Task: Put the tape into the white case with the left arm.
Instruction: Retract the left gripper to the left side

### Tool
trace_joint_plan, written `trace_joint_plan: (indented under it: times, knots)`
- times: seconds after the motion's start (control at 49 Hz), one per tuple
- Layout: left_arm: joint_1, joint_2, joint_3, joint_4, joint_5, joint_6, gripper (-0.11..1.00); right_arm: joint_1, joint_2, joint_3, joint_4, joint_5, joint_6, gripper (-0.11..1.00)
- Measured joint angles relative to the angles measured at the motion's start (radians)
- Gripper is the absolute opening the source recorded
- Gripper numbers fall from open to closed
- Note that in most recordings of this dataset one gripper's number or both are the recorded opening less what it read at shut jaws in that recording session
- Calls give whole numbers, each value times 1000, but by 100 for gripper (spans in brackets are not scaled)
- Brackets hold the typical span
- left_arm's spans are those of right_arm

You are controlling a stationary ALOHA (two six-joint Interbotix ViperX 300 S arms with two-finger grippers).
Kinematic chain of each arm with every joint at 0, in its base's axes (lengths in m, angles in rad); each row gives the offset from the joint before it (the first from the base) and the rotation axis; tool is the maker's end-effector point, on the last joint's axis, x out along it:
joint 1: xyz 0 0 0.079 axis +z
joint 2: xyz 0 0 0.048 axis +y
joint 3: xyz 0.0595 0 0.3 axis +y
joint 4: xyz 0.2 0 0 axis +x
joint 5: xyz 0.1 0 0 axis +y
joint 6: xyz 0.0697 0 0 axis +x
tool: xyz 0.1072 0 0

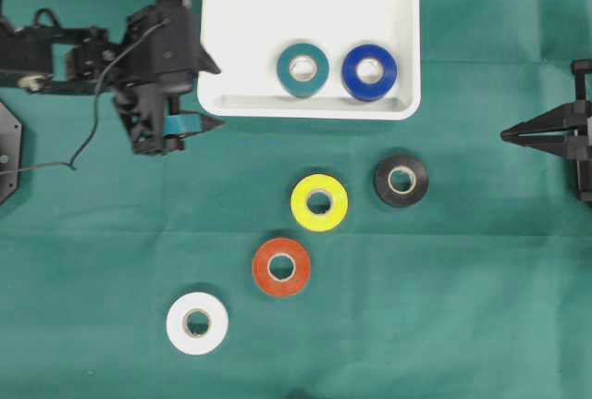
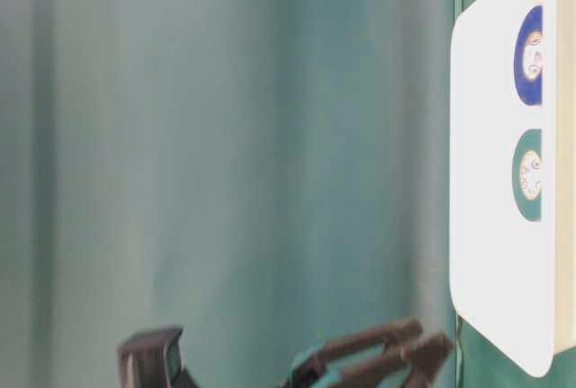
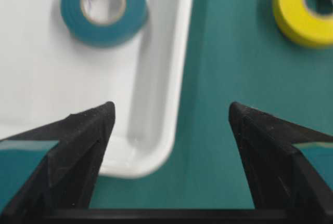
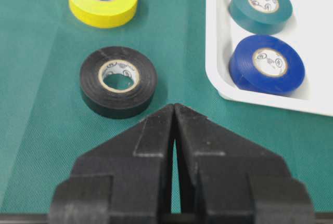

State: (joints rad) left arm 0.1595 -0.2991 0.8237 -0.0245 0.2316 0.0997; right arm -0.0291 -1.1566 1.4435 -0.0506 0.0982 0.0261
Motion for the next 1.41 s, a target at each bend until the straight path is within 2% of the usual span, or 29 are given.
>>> trace_joint_plan:
  times: [0.408, 0.776, 1.144, 1.409]
  knots:
    - [-32, -190, 175, 0, 5, 0, 87, 0, 0, -2, 0, -2, -2, -9]
    - [-67, -229, 207, 0, 5, -2, 87, 0, 0, 0, 0, -2, 0, -9]
    - [-193, -253, 247, 0, 29, 0, 87, 0, 0, 0, 0, -2, 0, -9]
    - [-282, -305, 265, 0, 124, 2, 87, 0, 0, 0, 0, -2, 0, -9]
